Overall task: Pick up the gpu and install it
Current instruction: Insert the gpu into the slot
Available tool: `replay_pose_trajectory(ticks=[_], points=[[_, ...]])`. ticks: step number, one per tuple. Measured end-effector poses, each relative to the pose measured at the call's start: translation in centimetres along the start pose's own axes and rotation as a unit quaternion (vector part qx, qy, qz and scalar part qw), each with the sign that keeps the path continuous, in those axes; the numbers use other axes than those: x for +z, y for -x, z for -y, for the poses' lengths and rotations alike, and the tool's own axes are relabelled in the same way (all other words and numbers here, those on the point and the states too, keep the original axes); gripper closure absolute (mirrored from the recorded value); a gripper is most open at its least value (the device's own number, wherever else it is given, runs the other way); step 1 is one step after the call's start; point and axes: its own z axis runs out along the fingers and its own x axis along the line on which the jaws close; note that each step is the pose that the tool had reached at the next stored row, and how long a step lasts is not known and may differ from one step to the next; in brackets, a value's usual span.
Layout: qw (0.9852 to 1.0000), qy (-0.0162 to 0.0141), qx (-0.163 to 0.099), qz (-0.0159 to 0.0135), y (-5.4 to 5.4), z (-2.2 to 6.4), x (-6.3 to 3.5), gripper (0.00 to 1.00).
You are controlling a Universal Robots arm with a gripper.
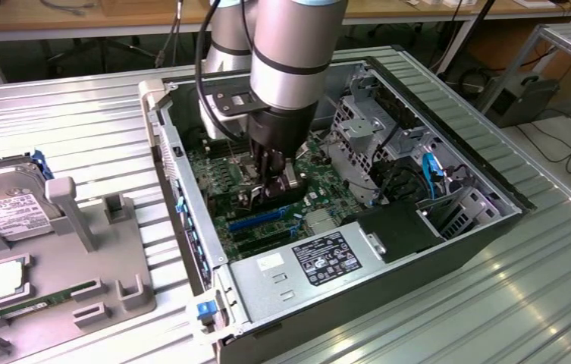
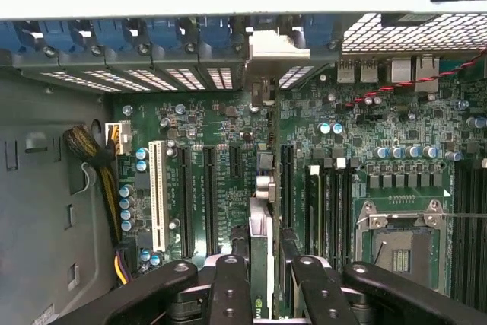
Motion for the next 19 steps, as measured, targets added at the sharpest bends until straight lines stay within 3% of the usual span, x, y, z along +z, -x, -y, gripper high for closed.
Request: replay_pose_trajectory(ticks=[19], points=[[1.0000,0.0000,-0.007,0.0000,0.0,-0.29,1.48,0.74]])
